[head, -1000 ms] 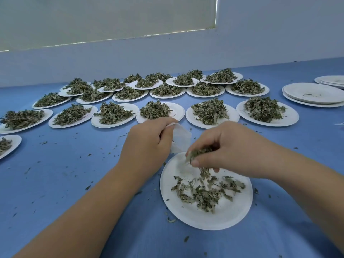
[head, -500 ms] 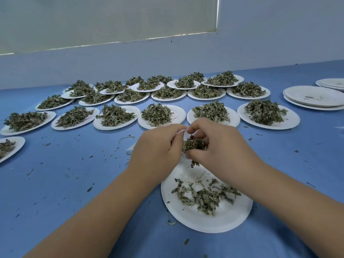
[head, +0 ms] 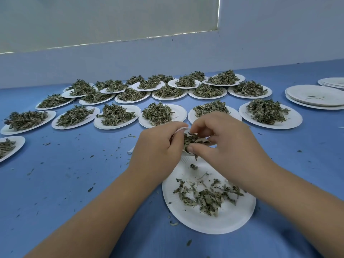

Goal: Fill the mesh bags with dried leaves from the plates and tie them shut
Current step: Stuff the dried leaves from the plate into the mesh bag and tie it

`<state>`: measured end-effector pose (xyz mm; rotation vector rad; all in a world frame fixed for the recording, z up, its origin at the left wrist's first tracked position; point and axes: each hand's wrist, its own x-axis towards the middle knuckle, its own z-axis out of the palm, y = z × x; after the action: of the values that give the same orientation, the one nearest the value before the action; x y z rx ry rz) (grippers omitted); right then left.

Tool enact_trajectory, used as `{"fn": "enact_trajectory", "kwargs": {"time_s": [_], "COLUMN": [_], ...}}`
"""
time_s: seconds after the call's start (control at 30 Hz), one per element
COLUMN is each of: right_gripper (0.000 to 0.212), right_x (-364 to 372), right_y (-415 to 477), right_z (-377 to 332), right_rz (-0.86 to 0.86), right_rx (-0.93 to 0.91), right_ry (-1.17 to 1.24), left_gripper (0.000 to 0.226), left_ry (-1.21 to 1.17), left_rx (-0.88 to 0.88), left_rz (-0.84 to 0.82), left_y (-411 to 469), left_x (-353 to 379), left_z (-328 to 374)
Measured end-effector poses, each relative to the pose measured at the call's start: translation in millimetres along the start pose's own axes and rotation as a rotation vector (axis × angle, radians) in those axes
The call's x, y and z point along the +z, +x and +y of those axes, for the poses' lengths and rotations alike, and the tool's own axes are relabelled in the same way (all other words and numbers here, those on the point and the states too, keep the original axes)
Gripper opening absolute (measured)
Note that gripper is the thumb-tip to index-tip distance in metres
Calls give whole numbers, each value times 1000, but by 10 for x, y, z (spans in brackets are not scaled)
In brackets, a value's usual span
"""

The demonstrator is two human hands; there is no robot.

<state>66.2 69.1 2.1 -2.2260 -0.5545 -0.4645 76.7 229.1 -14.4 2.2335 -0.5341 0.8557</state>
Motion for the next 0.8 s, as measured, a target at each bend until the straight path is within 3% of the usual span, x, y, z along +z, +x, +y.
{"fn": "enact_trajectory", "kwargs": {"time_s": [0.17, 0.43, 0.6, 0.8], "right_gripper": [9, 20, 12, 9], "right_x": [72, 19, 63, 39], "right_y": [3, -2, 10, 58], "right_z": [-15, 5, 0, 21], "right_rz": [-12, 19, 8, 119], "right_rx": [-90, -184, -226, -272], "right_ry": [-102, -9, -83, -236], "left_gripper": [22, 26, 27, 26], "left_ry": [-36, -78, -96, -188], "left_rx": [11, 0, -3, -77], "left_rz": [-39, 0, 2, 1], "left_y": [-11, -7, -14, -26], "left_x": [9, -11, 2, 1], "left_z": [35, 58, 70, 108]}}
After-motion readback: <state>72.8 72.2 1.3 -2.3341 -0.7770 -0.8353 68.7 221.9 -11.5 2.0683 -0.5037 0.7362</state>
